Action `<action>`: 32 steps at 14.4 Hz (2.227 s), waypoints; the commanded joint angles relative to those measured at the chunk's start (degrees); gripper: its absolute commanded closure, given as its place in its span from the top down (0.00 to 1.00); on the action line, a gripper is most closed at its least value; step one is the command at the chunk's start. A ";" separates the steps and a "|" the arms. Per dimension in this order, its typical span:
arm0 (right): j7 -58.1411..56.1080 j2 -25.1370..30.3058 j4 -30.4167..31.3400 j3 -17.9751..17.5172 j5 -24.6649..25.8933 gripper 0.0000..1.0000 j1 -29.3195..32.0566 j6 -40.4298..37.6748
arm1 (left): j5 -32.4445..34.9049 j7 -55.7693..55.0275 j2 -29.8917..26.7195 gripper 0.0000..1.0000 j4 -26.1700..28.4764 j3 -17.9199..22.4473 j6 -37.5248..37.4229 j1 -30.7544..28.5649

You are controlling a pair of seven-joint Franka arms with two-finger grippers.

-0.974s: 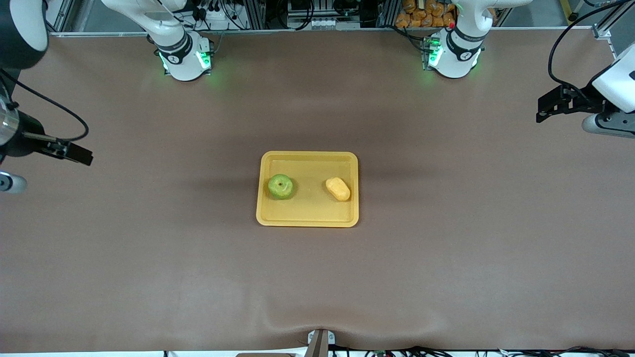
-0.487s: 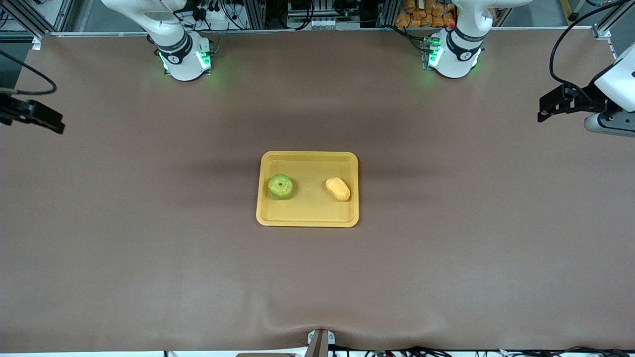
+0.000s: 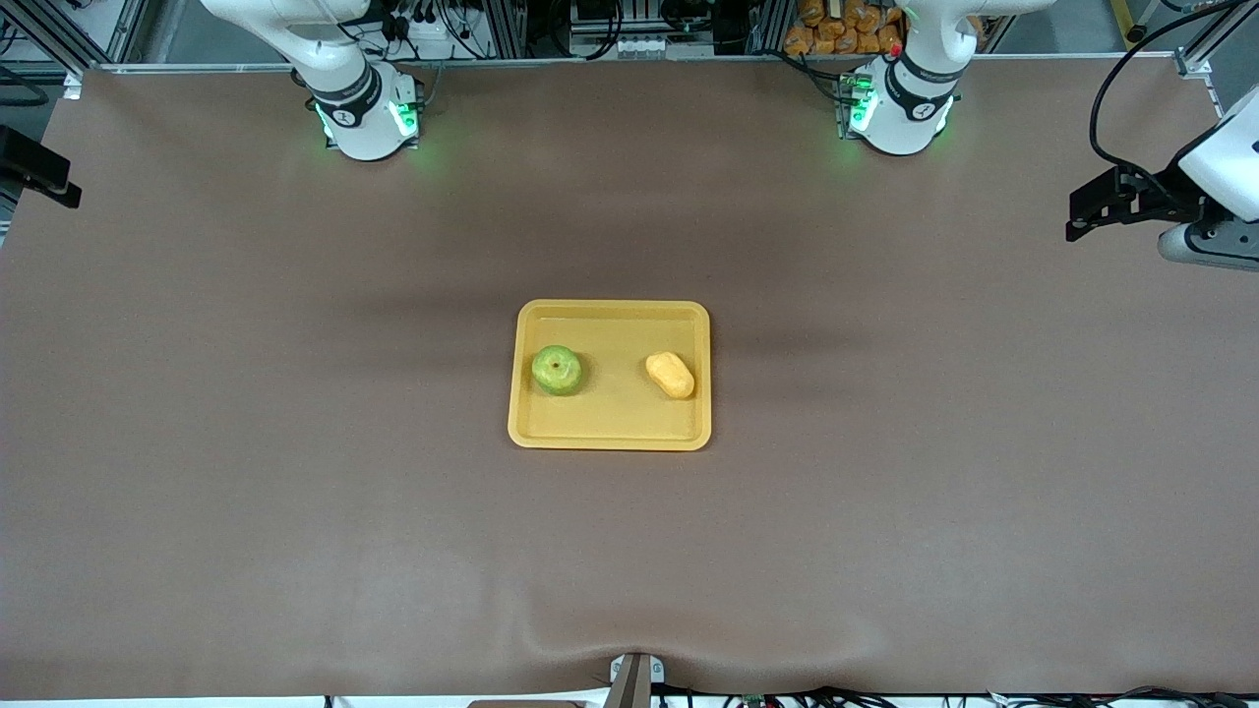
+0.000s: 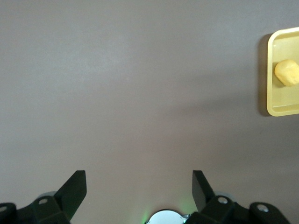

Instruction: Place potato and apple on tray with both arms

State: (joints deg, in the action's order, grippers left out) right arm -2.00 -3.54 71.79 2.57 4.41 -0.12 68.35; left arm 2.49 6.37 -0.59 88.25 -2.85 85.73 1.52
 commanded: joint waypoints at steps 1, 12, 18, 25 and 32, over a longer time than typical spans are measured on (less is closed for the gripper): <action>-0.54 3.98 5.73 1.48 -0.98 1.00 -1.55 2.31 | -0.11 -0.84 -0.56 1.00 -0.54 -0.23 -1.53 -0.03; -5.82 5.29 6.87 3.23 -0.98 1.00 -2.34 2.84 | -0.03 0.04 0.41 1.00 -0.37 0.21 -0.66 0.06; -5.82 10.39 14.78 4.29 -0.98 1.00 -2.95 9.08 | 0.24 -0.22 0.50 1.00 -0.36 -0.23 0.14 0.41; -5.73 9.95 14.26 4.46 -0.98 1.00 -2.95 9.52 | 0.15 -0.66 0.32 1.00 -0.01 -0.31 0.14 0.41; -5.64 9.95 14.00 4.38 -0.98 1.00 -2.95 9.52 | 0.15 -0.84 0.23 1.00 0.34 -0.31 0.14 0.32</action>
